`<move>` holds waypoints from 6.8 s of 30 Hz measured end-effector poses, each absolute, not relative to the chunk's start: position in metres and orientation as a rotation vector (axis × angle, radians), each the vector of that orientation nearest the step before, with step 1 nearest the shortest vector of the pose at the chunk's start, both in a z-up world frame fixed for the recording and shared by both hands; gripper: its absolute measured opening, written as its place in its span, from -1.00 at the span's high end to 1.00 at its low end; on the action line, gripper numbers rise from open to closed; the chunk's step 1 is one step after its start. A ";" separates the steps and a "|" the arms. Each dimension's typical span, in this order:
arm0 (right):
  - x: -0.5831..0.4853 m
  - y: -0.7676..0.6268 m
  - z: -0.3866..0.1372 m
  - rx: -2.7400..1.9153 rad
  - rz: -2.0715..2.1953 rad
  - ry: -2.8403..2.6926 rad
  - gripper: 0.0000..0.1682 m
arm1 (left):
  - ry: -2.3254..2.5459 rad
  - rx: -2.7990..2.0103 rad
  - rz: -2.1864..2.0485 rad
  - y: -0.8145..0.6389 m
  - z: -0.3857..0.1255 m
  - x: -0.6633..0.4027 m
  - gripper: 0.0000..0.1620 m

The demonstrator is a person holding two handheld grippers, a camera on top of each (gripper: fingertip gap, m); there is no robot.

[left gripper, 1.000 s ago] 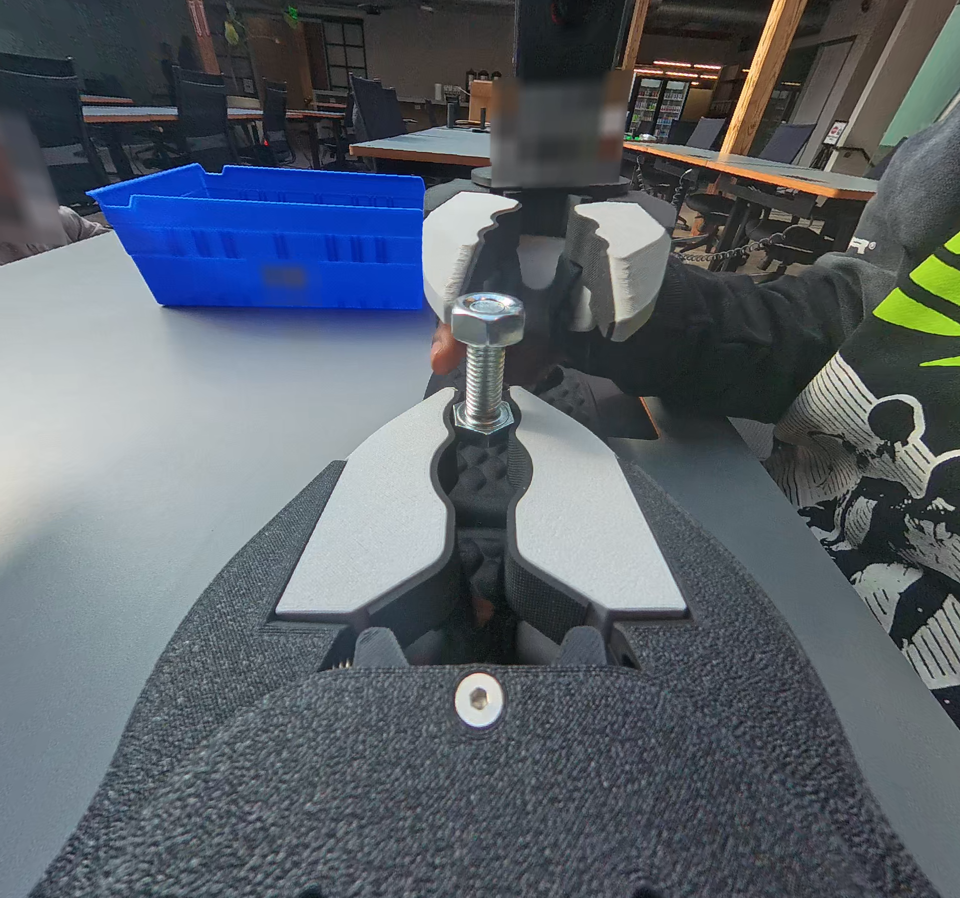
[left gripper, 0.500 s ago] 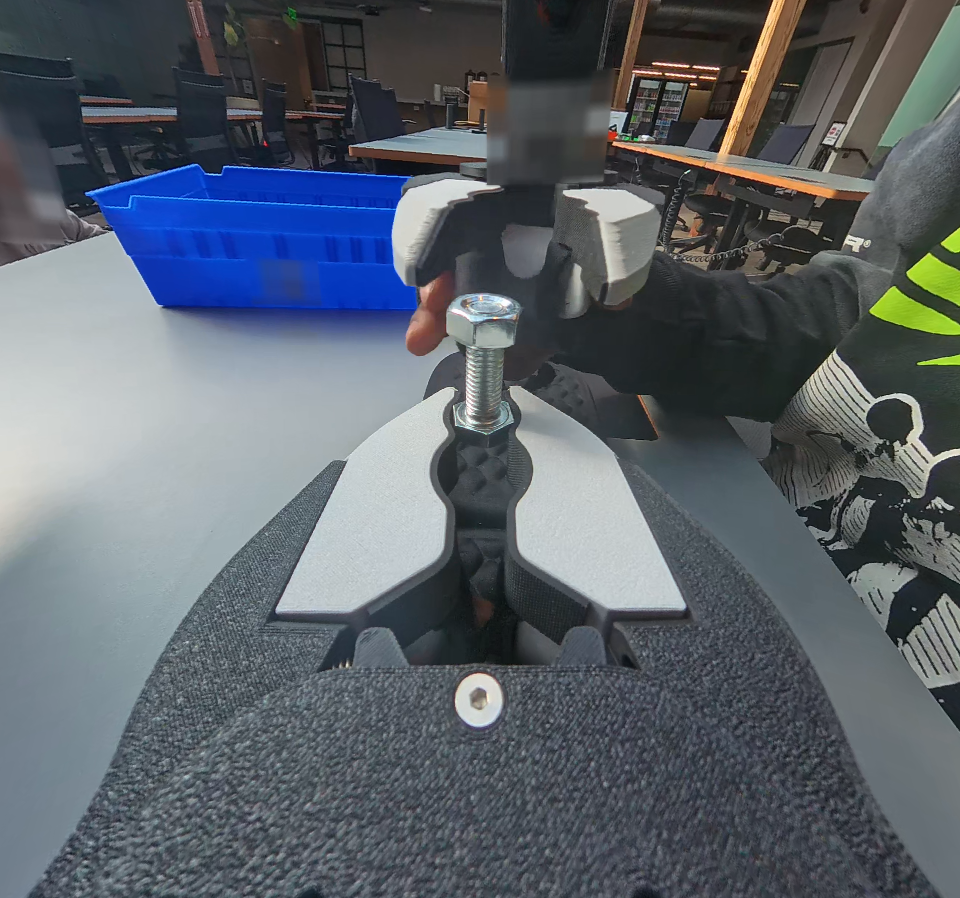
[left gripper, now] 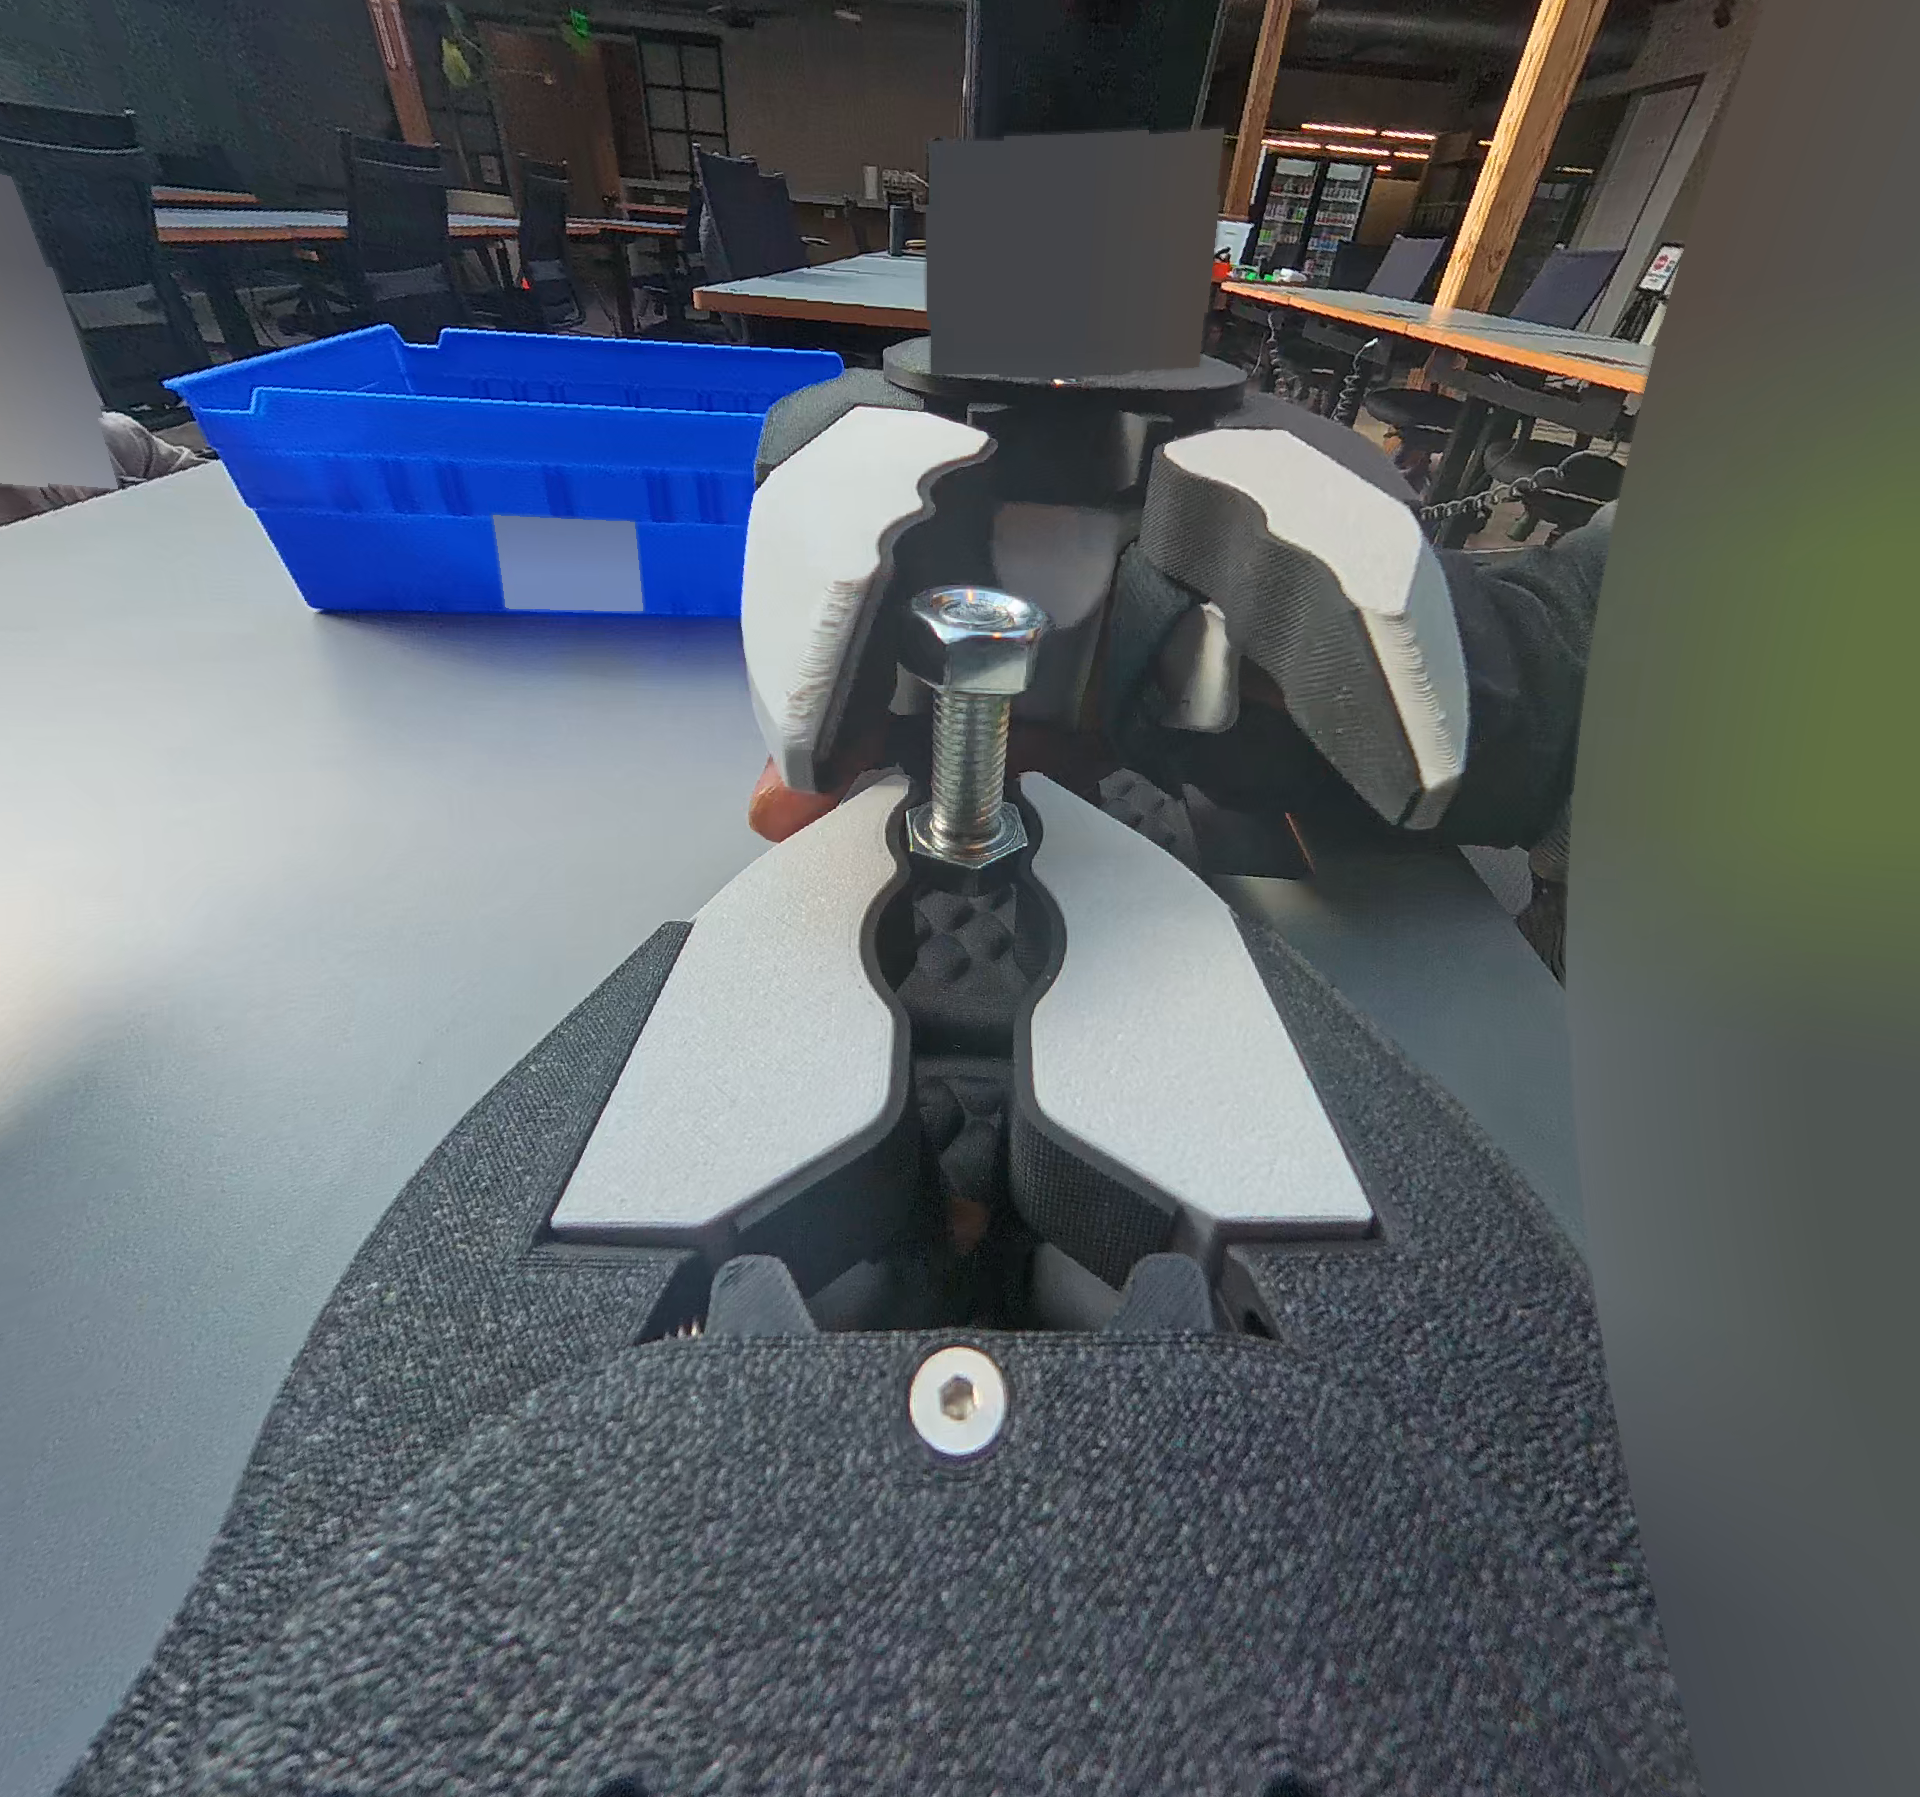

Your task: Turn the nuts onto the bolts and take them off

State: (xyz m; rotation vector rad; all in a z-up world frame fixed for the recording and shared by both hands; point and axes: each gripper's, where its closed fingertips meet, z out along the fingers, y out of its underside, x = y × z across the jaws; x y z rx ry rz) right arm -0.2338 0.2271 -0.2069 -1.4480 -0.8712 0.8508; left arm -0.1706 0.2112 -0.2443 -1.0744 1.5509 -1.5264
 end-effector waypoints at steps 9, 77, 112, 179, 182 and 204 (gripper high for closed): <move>-0.213 0.221 -0.205 -1.456 0.812 -0.797 0.51 | 1.545 -1.076 -1.528 0.211 -0.244 -0.170 0.83; -0.205 0.227 -0.200 -1.417 0.785 -0.786 0.44 | 1.543 -1.073 -1.533 0.211 -0.243 -0.171 0.83; -0.202 0.214 -0.203 -1.419 0.770 -0.775 0.93 | 1.541 -1.073 -1.530 0.211 -0.243 -0.170 0.83; -0.231 0.228 -0.212 -1.429 0.811 -0.880 0.41 | 1.552 -1.075 -1.527 0.211 -0.244 -0.171 0.83; -0.225 0.227 -0.211 -1.430 0.794 -0.854 0.46 | 1.547 -1.074 -1.530 0.211 -0.244 -0.171 0.83; -0.196 0.218 -0.204 -1.419 0.728 -0.791 0.83 | 1.547 -1.074 -1.532 0.211 -0.244 -0.171 0.83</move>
